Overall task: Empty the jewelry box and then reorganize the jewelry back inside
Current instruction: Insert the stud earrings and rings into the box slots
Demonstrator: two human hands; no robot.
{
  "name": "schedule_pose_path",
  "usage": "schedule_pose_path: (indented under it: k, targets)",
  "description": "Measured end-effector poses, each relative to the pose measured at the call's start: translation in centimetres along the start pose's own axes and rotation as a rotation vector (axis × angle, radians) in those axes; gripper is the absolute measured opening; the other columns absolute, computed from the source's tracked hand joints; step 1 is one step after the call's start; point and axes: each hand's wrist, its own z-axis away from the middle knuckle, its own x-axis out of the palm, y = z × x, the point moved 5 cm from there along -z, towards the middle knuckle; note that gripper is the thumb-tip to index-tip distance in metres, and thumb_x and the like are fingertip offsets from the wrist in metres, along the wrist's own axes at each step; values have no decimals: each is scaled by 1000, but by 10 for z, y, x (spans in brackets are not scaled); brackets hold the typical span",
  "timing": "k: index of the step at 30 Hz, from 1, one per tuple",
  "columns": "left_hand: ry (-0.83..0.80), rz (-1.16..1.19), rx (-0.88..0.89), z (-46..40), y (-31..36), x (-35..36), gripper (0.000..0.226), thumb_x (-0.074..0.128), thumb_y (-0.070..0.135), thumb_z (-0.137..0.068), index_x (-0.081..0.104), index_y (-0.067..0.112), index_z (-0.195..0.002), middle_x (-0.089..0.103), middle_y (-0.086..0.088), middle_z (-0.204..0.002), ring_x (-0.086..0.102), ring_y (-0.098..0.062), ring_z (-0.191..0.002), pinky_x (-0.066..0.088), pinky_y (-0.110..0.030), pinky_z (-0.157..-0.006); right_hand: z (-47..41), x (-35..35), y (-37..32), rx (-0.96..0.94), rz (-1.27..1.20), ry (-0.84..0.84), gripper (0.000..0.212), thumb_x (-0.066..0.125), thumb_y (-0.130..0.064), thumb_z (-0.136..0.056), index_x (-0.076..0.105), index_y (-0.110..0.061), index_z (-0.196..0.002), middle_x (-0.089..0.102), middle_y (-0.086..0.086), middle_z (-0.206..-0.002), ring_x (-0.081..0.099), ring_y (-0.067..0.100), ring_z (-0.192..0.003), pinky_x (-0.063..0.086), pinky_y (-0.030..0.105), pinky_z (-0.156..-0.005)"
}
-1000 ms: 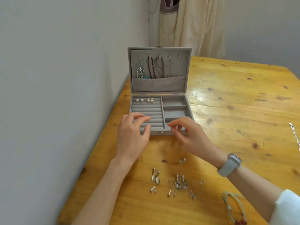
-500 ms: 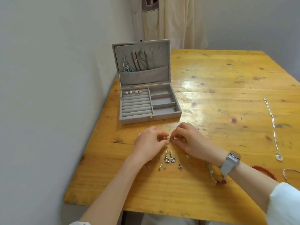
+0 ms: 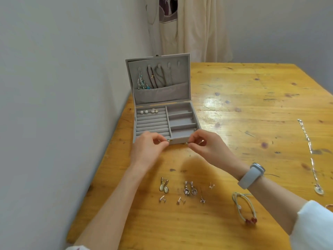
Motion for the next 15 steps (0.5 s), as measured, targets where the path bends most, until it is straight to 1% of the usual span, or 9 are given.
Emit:
schedule_pose_path:
  k: [3, 4, 6, 8, 9, 11, 12, 13, 15]
  targets:
    - [63, -118, -34, -31, -9, -21, 11, 63, 28, -84, 71, 21, -86, 51, 8, -78, 48, -10, -77, 33, -24, -62, -28, 5, -8, 30, -16, -29, 14, 61, -10, -83, 59, -20, -74, 59, -4, -74, 52, 7, -67, 43, 13, -62]
    - [59, -153, -49, -42, -12, -25, 12, 62, 28, -85, 71, 20, -89, 51, 7, -80, 48, -11, -78, 35, -25, -64, -38, 7, -9, 39, 2, -45, 13, 61, -12, -84, 59, -20, -73, 58, -3, -73, 50, 9, -66, 41, 15, -62]
    - [35, -222, -67, -63, -20, -30, 14, 62, 29, -86, 71, 20, -91, 56, 0, -92, 51, -17, -84, 41, -30, -69, -58, 12, -12, 56, 64, -75, 11, 61, -14, -85, 60, -17, -74, 52, -3, -70, 45, 9, -63, 38, 16, -59]
    - [10, -291, -62, -80, -27, -30, 14, 62, 30, -85, 71, 21, -92, 57, -5, -104, 54, -23, -94, 44, -33, -77, -77, 17, -12, 77, 148, -105, 10, 60, -16, -86, 61, -16, -76, 47, -6, -66, 41, 5, -58, 32, 14, -54]
    - [-2, -317, -57, -86, -29, -30, 15, 63, 30, -85, 71, 21, -93, 57, -6, -107, 54, -25, -97, 44, -34, -79, -85, 20, -12, 92, 175, -127, 10, 59, -16, -86, 62, -16, -76, 47, -7, -63, 41, 4, -56, 31, 13, -52]
    - [-25, -363, -31, -97, -32, -29, 16, 63, 31, -85, 72, 22, -94, 57, -7, -105, 53, -26, -100, 44, -35, -80, -101, 26, -10, 135, 185, -184, 9, 59, -14, -86, 65, -11, -79, 50, -9, -60, 43, 1, -55, 33, 13, -53]
    - [-38, -401, 1, -102, -32, -28, 16, 62, 31, -85, 72, 23, -95, 57, -6, -100, 53, -25, -100, 43, -35, -80, -108, 30, -9, 164, 184, -213, 10, 59, -14, -86, 67, -8, -82, 52, -9, -61, 44, 1, -55, 34, 14, -53]
    - [-55, -455, 45, -105, -31, -28, 17, 62, 33, -85, 72, 24, -96, 55, -4, -95, 52, -24, -100, 41, -34, -79, -115, 34, -9, 193, 186, -237, 11, 59, -13, -86, 67, -6, -84, 53, -8, -61, 45, 0, -56, 35, 16, -54]
    - [-91, -583, 137, -110, -27, -27, 19, 59, 36, -87, 71, 28, -99, 44, 1, -87, 49, -22, -101, 35, -33, -78, -129, 43, -9, 247, 177, -264, 14, 59, -13, -85, 67, -2, -83, 56, -2, -64, 46, 6, -59, 38, 21, -58]
